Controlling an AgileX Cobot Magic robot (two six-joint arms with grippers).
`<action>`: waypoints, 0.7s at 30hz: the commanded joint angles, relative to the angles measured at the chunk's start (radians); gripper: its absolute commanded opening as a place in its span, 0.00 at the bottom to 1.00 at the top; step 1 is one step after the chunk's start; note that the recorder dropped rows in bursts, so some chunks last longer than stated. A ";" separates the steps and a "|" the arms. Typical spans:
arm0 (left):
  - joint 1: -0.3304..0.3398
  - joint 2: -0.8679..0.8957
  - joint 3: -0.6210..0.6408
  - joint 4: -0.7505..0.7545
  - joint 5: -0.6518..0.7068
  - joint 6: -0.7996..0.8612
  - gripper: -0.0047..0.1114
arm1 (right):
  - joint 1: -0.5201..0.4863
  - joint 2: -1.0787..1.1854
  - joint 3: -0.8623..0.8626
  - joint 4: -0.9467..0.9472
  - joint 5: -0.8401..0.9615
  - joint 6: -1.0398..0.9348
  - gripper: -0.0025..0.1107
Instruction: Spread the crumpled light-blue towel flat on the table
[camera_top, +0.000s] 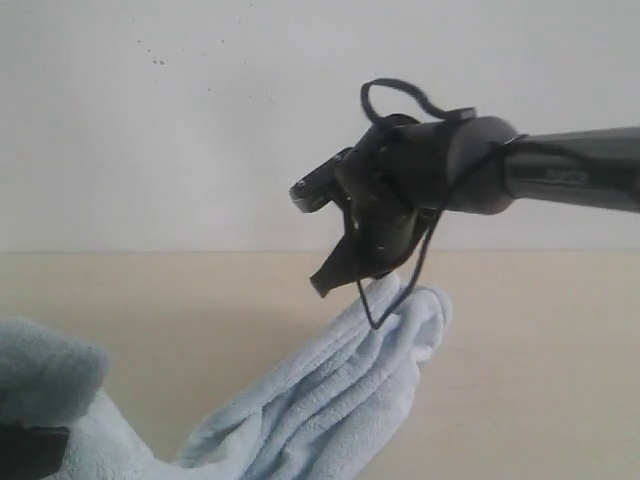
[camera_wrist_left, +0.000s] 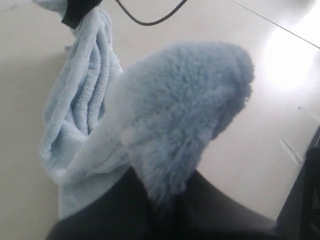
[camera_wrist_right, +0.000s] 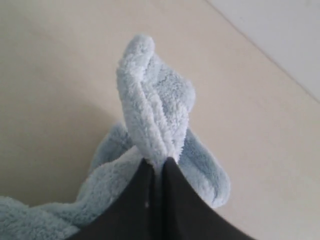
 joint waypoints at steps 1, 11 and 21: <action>-0.005 -0.050 0.003 -0.014 -0.002 0.006 0.08 | -0.043 -0.163 0.222 0.013 -0.022 0.044 0.02; -0.005 -0.152 0.003 -0.016 0.052 0.006 0.08 | -0.054 -0.545 0.713 -0.132 -0.203 0.290 0.02; -0.005 -0.242 -0.064 -0.041 0.100 0.006 0.08 | -0.054 -0.886 0.790 -0.295 -0.127 0.415 0.02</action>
